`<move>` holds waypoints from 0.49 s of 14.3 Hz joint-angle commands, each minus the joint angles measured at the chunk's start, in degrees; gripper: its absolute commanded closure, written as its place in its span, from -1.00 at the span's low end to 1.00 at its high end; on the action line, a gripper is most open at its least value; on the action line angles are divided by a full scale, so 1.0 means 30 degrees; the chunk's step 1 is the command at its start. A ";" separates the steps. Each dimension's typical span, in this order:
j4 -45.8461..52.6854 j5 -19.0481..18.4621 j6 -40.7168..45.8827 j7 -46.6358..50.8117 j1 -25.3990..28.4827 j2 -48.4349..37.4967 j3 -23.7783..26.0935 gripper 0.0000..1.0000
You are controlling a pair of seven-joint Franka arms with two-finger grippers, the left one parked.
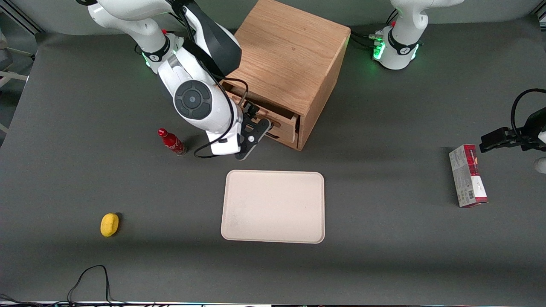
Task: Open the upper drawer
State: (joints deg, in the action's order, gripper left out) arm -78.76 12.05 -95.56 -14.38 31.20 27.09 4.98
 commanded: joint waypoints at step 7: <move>-0.1488 0.0054 -0.0052 -0.0452 0.0411 0.0200 -0.0106 -1.00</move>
State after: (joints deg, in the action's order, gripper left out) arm -82.03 12.05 -95.56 -14.55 31.74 28.00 5.02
